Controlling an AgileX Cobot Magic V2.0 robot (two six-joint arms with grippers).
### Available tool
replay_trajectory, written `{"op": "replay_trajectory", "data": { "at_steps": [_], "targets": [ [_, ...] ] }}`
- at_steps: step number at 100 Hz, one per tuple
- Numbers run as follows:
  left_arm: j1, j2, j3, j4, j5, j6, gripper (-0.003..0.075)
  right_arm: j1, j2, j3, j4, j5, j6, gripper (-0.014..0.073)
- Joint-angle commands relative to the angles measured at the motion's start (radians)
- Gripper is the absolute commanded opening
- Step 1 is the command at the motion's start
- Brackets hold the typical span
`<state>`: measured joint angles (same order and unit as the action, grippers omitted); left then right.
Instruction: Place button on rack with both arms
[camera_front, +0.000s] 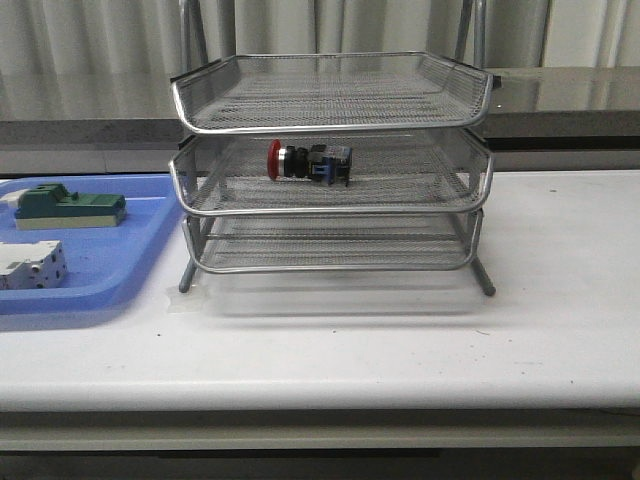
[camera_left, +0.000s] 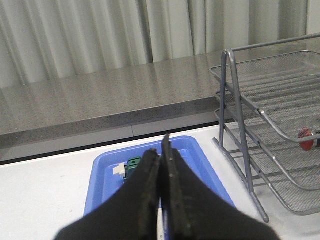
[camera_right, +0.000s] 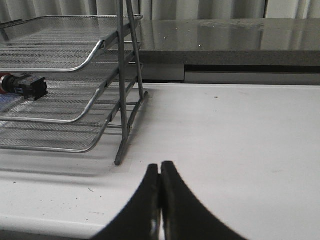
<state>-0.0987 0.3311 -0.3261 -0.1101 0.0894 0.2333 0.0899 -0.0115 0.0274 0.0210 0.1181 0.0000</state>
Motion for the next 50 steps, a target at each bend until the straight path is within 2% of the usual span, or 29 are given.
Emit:
{"op": "replay_trajectory", "data": {
  "at_steps": [1,35,41,50],
  "targets": [
    [0.002,0.008,-0.027,-0.010,-0.077,-0.010,-0.0020,-0.006,-0.017,-0.017,0.001,-0.082,0.000,-0.0060],
    [0.002,0.008,-0.027,-0.008,-0.077,-0.023,-0.0020,-0.006,-0.017,-0.017,0.001,-0.082,0.000,-0.0060],
    [0.002,0.008,-0.027,0.021,-0.077,-0.085,-0.0020,-0.006,-0.017,-0.017,0.001,-0.082,0.000,-0.0060],
    [0.002,0.001,-0.023,0.162,-0.077,-0.233,-0.0020,-0.006,-0.017,-0.017,0.001,-0.082,0.000,-0.0060]
  ]
}}
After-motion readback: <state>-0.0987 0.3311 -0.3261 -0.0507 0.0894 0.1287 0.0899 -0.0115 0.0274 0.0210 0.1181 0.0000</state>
